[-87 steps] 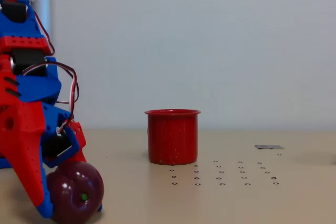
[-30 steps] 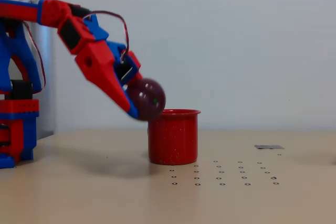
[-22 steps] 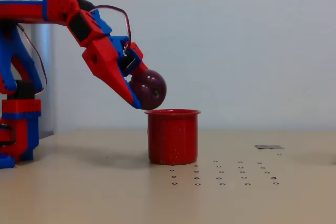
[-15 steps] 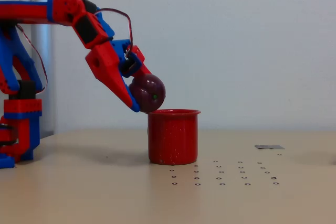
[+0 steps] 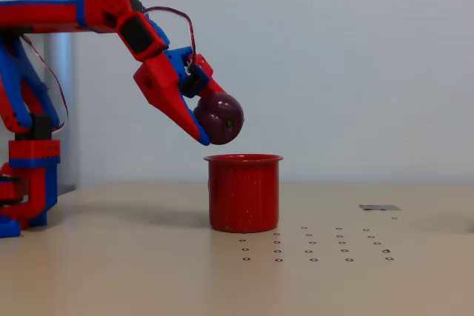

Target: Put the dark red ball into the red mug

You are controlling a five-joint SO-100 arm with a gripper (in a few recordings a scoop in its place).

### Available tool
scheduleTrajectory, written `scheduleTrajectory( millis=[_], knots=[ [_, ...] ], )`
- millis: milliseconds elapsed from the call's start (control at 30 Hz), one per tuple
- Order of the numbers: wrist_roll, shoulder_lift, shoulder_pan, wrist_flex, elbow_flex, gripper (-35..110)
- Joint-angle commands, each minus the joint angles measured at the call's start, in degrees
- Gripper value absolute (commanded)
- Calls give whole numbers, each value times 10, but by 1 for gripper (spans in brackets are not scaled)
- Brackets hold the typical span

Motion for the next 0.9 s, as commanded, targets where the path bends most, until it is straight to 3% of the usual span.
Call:
scheduleTrajectory(
  millis=[0,367,867],
  knots=[
    [7,58,-18,-17,-55,18],
    [53,3,-101,-84,-99,19],
    [149,-15,-116,14,-97,19]
  ],
)
